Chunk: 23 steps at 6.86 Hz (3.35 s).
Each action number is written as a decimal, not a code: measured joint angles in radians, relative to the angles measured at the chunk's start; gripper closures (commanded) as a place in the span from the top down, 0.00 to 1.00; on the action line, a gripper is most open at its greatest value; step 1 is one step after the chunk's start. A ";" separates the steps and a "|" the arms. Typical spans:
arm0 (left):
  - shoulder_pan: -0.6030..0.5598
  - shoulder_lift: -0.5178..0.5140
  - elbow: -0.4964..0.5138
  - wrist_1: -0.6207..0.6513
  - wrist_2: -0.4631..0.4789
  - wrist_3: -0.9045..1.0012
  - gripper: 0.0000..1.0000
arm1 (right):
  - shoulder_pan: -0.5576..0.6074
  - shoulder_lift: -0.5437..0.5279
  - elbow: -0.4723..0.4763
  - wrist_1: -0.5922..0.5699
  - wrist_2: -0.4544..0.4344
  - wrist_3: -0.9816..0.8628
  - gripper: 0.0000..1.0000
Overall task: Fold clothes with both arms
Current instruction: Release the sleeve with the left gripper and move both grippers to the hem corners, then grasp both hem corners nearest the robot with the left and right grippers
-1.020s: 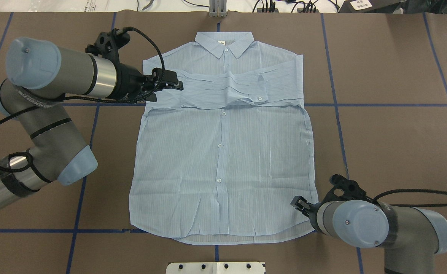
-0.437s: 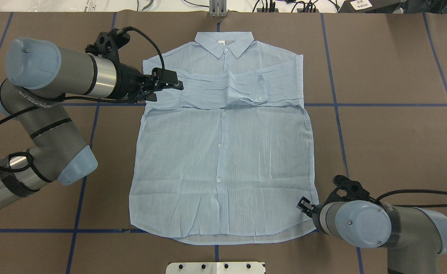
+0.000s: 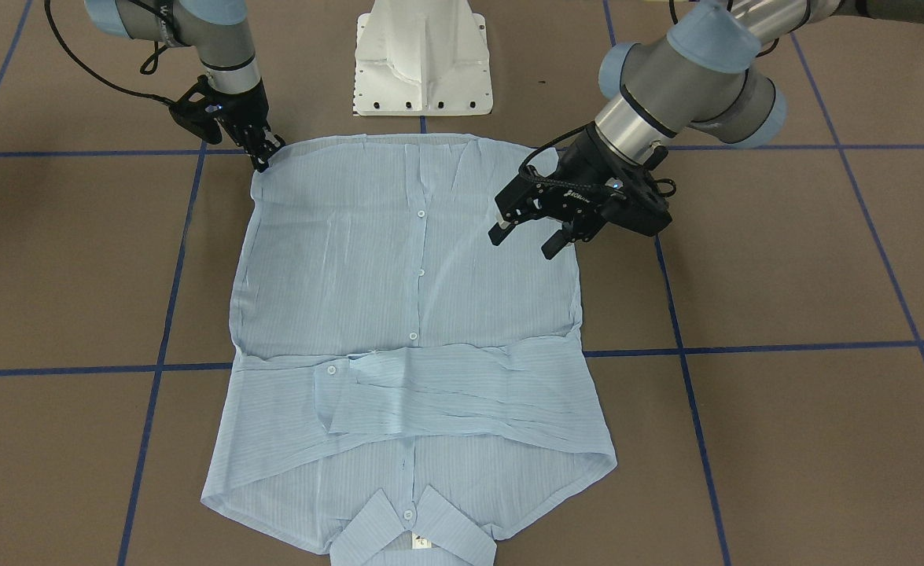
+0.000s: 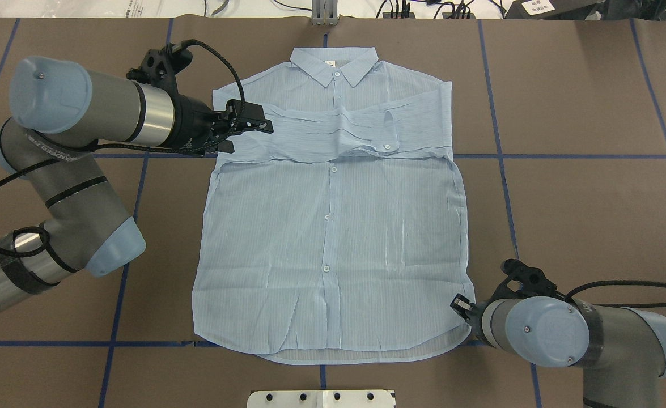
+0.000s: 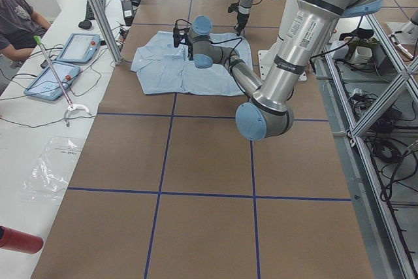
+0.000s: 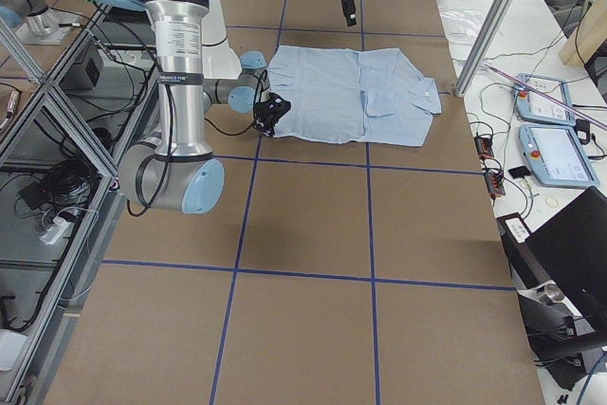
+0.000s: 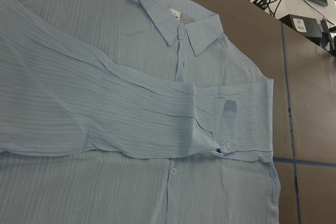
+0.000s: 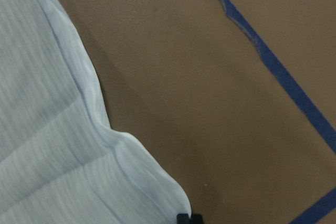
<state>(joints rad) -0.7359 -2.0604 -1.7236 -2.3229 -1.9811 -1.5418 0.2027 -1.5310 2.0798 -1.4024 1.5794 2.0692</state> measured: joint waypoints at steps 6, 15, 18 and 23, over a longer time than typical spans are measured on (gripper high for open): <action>0.496 0.364 -0.368 0.379 0.446 -0.286 0.87 | 0.012 -0.025 0.066 -0.003 0.010 -0.002 0.00; 0.602 0.379 -0.310 0.415 0.496 -0.368 0.00 | 0.008 -0.023 0.062 -0.003 0.010 -0.003 0.00; 0.615 0.374 -0.321 0.415 0.493 -0.392 0.00 | 0.008 -0.021 0.065 -0.003 0.010 -0.002 0.00; 0.609 0.415 -0.548 0.421 0.462 -0.468 0.00 | -0.010 -0.018 0.331 -0.261 0.005 0.015 0.00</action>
<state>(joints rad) -0.1270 -1.6455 -2.2720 -1.9017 -1.5193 -2.0094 0.1926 -1.5487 2.4107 -1.6631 1.5845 2.0844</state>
